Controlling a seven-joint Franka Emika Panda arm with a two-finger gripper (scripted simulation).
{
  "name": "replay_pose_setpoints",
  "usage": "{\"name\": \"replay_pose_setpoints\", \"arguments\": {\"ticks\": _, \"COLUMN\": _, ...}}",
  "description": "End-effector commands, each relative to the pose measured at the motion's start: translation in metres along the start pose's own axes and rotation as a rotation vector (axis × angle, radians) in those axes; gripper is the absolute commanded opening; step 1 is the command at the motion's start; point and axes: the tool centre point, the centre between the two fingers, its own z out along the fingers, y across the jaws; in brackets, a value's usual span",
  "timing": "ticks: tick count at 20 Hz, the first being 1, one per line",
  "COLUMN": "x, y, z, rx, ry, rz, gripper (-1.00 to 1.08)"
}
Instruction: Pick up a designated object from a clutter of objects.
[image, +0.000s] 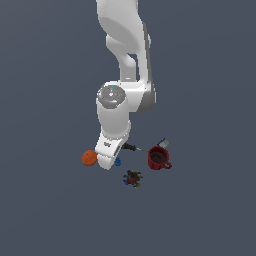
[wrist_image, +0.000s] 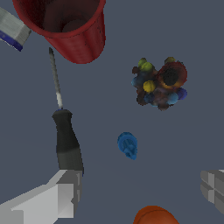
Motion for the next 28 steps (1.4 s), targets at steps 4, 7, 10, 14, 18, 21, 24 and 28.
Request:
{"name": "replay_pose_setpoints", "arguments": {"ticks": 4, "x": -0.002, "y": 0.002, "z": 0.016, "rx": -0.003, "ry": 0.005, "rz": -0.105, "gripper": 1.00}}
{"name": "replay_pose_setpoints", "arguments": {"ticks": 7, "x": -0.003, "y": 0.003, "z": 0.022, "rx": -0.004, "ry": 0.008, "rz": -0.145, "gripper": 1.00}}
{"name": "replay_pose_setpoints", "arguments": {"ticks": 10, "x": -0.003, "y": 0.004, "z": 0.026, "rx": -0.005, "ry": 0.009, "rz": -0.173, "gripper": 1.00}}
{"name": "replay_pose_setpoints", "arguments": {"ticks": 14, "x": -0.003, "y": 0.004, "z": 0.029, "rx": -0.005, "ry": 0.010, "rz": -0.193, "gripper": 1.00}}
{"name": "replay_pose_setpoints", "arguments": {"ticks": 18, "x": -0.004, "y": 0.004, "z": 0.030, "rx": -0.005, "ry": 0.010, "rz": -0.191, "gripper": 1.00}}
{"name": "replay_pose_setpoints", "arguments": {"ticks": 21, "x": -0.004, "y": 0.004, "z": 0.035, "rx": -0.005, "ry": 0.010, "rz": -0.192, "gripper": 1.00}}
{"name": "replay_pose_setpoints", "arguments": {"ticks": 24, "x": -0.003, "y": 0.003, "z": 0.046, "rx": -0.005, "ry": 0.010, "rz": -0.193, "gripper": 1.00}}
{"name": "replay_pose_setpoints", "arguments": {"ticks": 28, "x": -0.003, "y": 0.003, "z": 0.066, "rx": -0.005, "ry": 0.010, "rz": -0.195, "gripper": 1.00}}
